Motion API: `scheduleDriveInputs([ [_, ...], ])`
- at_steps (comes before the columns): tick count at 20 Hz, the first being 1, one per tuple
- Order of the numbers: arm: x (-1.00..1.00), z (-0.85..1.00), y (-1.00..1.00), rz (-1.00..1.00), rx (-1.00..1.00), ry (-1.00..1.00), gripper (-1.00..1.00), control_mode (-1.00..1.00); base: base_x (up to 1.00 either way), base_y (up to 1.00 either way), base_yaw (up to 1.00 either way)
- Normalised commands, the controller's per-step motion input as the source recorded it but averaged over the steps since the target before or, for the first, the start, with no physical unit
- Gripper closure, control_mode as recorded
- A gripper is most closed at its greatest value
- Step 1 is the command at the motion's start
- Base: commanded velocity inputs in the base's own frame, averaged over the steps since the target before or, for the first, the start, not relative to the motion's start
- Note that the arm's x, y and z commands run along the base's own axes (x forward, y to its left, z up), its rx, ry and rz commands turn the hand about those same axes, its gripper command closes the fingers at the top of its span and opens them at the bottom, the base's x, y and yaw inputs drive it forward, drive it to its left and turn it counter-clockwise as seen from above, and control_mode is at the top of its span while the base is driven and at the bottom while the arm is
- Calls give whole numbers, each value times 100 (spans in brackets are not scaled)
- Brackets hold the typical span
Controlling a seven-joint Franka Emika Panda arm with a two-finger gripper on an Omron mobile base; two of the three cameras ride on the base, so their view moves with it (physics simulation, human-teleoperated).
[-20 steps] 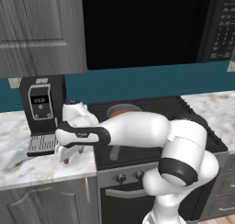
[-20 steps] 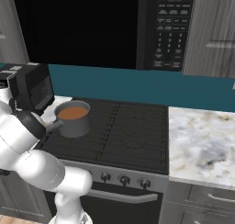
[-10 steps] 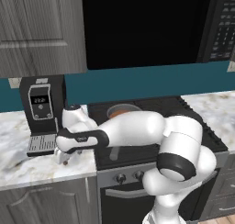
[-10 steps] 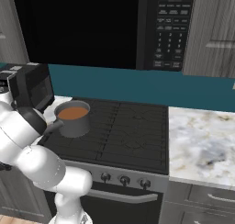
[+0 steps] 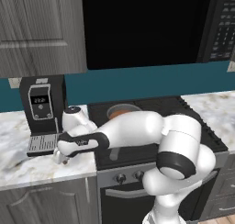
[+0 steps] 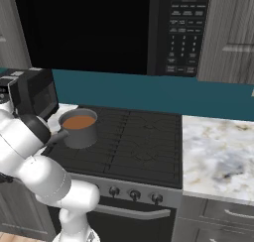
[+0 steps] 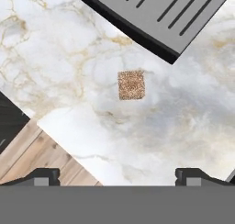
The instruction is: Pick up the sugar cube(s) and place them in the saucepan with hot chocolate.
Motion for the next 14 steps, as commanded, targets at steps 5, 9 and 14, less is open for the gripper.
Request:
scheduleDriveInputs([
  [5,1,-10,0,-9,0,-5,-100,-100,0,0,0],
  [9,1,-2,3,-12,0,-4,-100,-100,0,0,0],
  [14,7,0,4,-12,0,-1,-100,-100,0,0,0],
])
